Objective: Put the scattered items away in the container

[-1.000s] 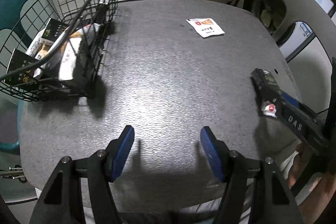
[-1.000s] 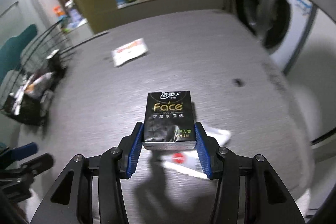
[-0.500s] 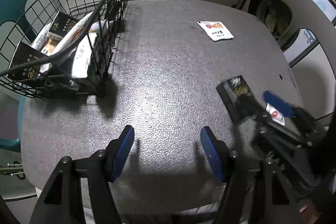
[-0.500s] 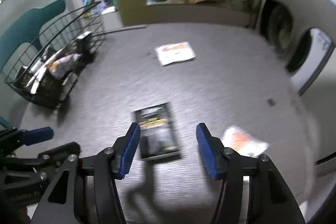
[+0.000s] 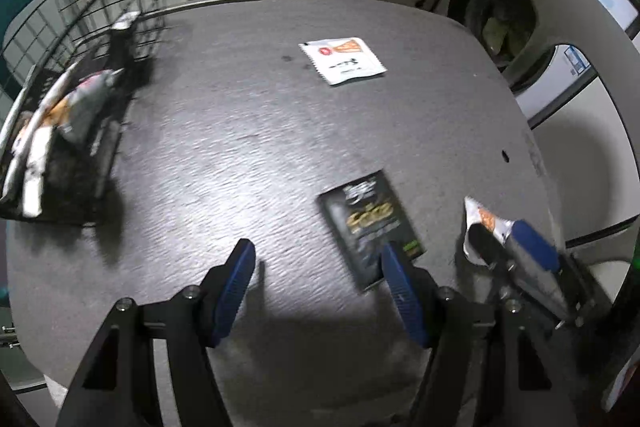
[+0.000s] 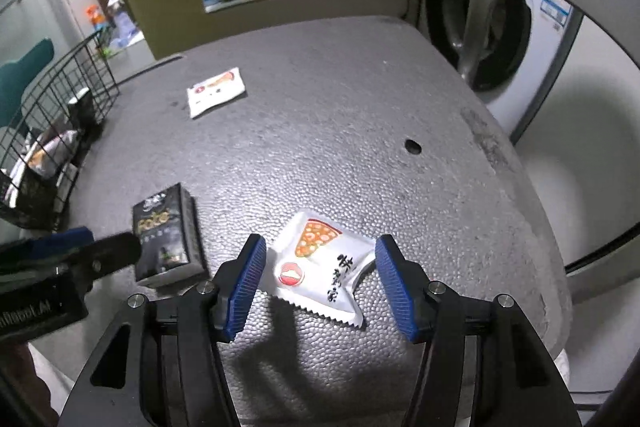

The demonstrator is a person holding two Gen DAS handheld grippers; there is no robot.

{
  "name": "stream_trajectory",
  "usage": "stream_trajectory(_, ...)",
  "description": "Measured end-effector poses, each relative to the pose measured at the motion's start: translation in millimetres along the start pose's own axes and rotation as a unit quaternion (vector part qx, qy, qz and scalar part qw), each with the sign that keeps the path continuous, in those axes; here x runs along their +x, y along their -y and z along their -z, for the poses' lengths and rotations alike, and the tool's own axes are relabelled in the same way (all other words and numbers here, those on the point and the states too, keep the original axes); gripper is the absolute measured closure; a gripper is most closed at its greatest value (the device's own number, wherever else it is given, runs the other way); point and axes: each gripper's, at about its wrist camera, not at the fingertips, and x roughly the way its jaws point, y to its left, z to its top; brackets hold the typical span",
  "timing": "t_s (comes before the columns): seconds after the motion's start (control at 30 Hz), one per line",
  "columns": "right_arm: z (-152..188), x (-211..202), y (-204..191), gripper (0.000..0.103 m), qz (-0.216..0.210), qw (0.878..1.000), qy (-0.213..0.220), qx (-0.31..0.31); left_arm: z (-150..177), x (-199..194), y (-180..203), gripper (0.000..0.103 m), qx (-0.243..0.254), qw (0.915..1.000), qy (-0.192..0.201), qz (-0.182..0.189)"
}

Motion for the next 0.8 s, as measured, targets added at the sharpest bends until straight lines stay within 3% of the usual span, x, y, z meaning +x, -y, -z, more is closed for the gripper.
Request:
stream_trajectory(0.27,3.8,13.6,-4.1,0.034,0.03,1.0,0.0,-0.007,-5.3,3.2,-2.7,0.032,-0.011,0.9999,-0.004,-0.001)
stream_trajectory(0.5,8.4,13.4,-7.8,0.034,0.04,0.999,0.002,-0.022,-8.8,17.6,4.9,0.032,-0.009,0.9999,-0.015,0.0)
stream_trajectory(0.63,8.9,11.1,-5.6,0.042,0.037,0.999,-0.001,-0.02,-13.4,22.7,10.5,0.029,-0.011,0.9999,-0.01,-0.002)
stream_trajectory(0.8,9.4,10.8,-6.2,0.042,0.037,0.999,-0.002,-0.023,-16.5,27.4,22.5,0.028,0.0,0.9999,-0.011,0.0)
